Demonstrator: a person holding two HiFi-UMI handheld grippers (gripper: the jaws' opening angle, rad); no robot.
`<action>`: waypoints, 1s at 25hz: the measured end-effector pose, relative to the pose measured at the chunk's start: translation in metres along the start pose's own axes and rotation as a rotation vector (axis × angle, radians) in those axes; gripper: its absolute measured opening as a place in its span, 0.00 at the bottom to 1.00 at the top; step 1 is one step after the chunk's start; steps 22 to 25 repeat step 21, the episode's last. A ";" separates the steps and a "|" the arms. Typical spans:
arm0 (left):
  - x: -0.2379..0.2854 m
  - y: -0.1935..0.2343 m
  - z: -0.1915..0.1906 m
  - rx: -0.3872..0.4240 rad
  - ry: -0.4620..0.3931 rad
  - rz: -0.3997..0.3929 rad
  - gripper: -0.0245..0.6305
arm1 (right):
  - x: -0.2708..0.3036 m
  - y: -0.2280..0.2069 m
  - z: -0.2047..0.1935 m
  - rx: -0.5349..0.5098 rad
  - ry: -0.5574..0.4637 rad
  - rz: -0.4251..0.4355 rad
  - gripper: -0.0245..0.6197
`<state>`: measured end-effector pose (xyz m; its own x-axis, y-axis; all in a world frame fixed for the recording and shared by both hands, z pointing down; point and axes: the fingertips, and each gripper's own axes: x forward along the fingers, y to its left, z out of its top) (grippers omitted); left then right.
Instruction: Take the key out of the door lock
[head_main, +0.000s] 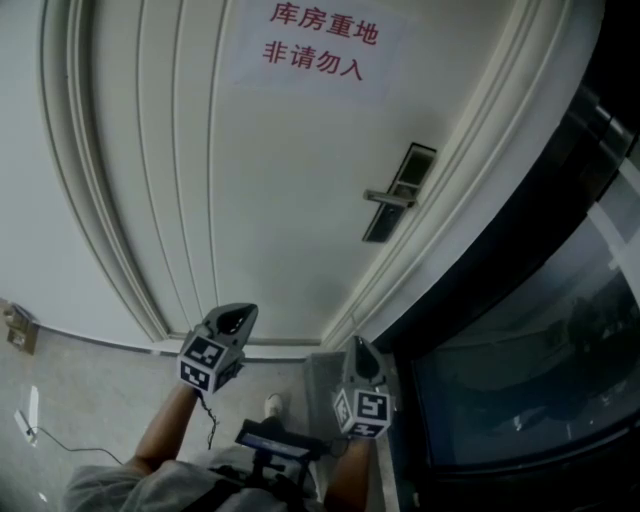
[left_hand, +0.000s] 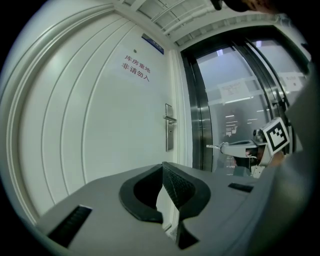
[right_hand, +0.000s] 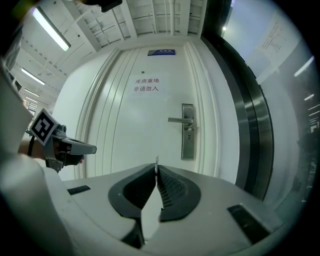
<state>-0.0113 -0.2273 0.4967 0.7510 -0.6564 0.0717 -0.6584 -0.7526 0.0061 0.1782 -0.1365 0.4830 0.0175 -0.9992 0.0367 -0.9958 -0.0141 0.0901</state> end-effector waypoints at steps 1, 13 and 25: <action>0.000 0.000 0.000 0.000 0.000 0.001 0.05 | 0.000 0.000 -0.002 -0.004 0.006 0.001 0.07; 0.003 -0.011 0.000 0.009 -0.001 -0.018 0.05 | -0.006 0.001 0.000 0.016 0.002 0.011 0.07; 0.006 -0.018 0.001 0.015 0.001 -0.024 0.05 | -0.012 -0.006 -0.004 0.016 -0.005 0.002 0.07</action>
